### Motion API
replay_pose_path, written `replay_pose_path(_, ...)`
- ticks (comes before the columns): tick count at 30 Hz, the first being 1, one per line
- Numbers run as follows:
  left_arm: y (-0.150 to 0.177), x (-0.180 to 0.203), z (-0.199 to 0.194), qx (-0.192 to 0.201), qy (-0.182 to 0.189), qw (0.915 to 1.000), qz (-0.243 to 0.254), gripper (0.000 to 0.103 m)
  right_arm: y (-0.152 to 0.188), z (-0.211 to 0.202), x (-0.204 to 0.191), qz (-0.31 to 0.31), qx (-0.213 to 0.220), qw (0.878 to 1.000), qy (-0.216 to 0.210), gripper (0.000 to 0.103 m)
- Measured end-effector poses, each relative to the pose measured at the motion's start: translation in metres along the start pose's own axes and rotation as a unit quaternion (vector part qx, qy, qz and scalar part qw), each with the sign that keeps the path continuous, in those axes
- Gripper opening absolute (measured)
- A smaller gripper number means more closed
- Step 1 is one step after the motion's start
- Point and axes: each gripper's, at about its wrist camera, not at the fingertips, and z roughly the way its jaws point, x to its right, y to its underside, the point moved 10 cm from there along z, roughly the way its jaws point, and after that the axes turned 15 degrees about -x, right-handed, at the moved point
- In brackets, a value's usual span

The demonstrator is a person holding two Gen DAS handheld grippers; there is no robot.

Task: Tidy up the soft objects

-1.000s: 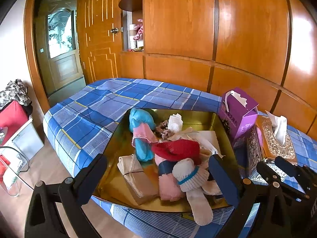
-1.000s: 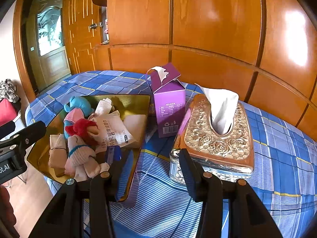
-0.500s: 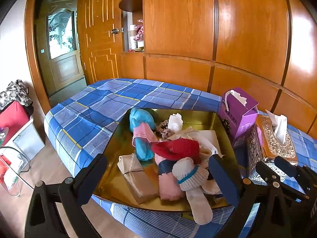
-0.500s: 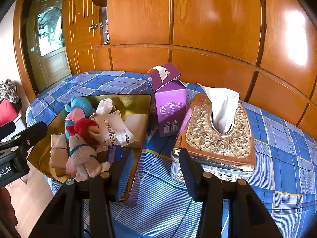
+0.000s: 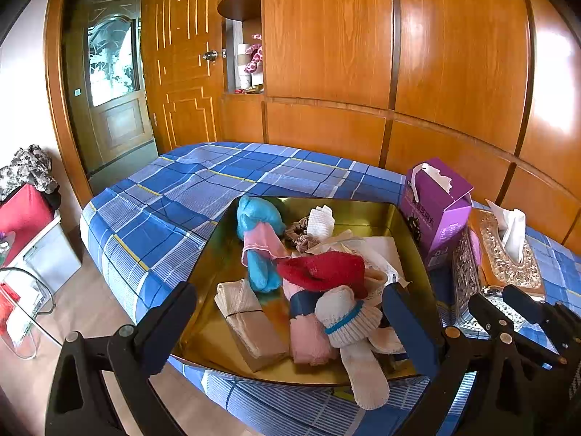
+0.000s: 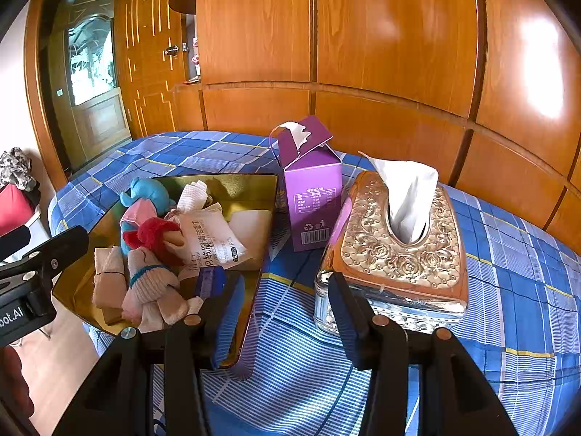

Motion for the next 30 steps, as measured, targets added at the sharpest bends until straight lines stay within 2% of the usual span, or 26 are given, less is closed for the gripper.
replay_pose_path(30,0.0024,0.0003,0.0006,-0.003,-0.002,1.0,0.004,0.103,0.0009,-0.0014,0.0014,0.01,0.002,1.0,0.0,0.048)
